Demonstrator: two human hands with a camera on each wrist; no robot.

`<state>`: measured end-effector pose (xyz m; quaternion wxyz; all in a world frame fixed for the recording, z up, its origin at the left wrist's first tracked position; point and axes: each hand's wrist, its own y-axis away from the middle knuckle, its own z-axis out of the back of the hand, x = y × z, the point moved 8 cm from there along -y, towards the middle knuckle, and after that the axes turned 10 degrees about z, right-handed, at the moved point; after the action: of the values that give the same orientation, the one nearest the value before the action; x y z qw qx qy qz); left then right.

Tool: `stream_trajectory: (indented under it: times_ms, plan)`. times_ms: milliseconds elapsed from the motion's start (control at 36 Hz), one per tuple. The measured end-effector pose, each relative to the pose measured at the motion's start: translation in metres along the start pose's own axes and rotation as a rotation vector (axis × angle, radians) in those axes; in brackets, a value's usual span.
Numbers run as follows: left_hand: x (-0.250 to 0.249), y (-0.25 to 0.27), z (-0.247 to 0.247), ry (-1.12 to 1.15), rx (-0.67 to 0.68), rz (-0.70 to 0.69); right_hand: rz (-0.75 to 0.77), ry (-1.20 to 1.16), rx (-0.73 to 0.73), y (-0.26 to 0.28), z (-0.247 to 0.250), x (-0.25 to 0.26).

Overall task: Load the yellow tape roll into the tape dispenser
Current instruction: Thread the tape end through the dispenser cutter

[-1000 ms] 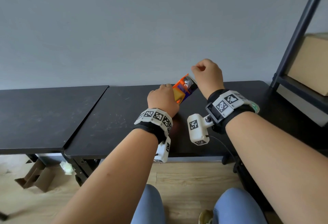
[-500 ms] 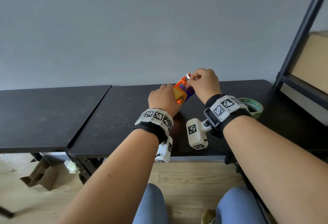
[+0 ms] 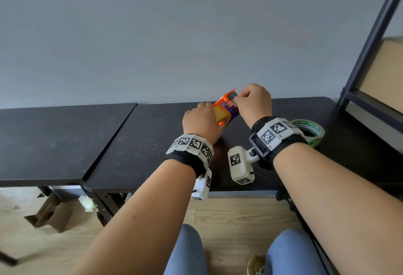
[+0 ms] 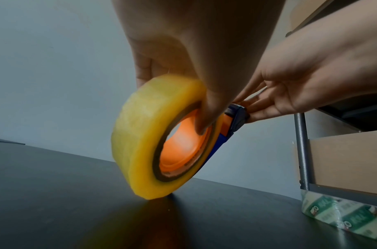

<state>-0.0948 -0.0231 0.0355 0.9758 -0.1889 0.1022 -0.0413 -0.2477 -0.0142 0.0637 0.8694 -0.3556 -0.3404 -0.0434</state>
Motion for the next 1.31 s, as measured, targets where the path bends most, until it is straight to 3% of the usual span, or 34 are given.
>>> stream_trajectory:
  times_ms: [194,472,667,1305]
  plan:
    - [0.004,0.000,0.001,0.003,0.026,0.009,-0.014,-0.087,-0.036,0.000,0.002,0.002]
    - [0.015,-0.002,-0.003,0.074,0.065,0.088,-0.120,-0.229,-0.085,-0.003,0.008,-0.003]
    - [0.017,-0.006,0.001,0.116,0.098,0.070,-0.218,-0.282,-0.101,0.002,0.010,-0.008]
    - [0.029,-0.017,0.002,0.313,0.230,0.112,-0.520,-0.690,0.179,0.013,-0.012,-0.007]
